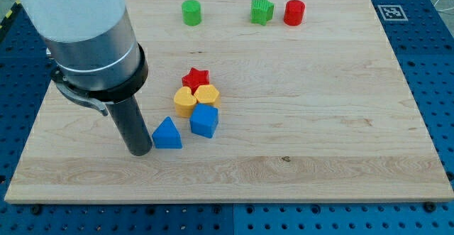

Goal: Slide blue triangle a bit up

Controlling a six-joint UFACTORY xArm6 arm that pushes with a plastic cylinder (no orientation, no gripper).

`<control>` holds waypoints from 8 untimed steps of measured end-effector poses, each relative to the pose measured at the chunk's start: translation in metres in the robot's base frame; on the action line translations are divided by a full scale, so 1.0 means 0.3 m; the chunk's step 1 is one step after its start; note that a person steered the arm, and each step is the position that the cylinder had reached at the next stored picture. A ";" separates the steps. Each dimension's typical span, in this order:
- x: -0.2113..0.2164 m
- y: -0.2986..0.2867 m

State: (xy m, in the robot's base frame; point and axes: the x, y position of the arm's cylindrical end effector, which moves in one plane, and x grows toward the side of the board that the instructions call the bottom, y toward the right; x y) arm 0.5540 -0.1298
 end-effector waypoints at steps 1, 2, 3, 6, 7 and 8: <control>0.010 0.048; 0.034 0.097; 0.026 0.120; -0.025 0.125; -0.055 0.125; -0.023 0.072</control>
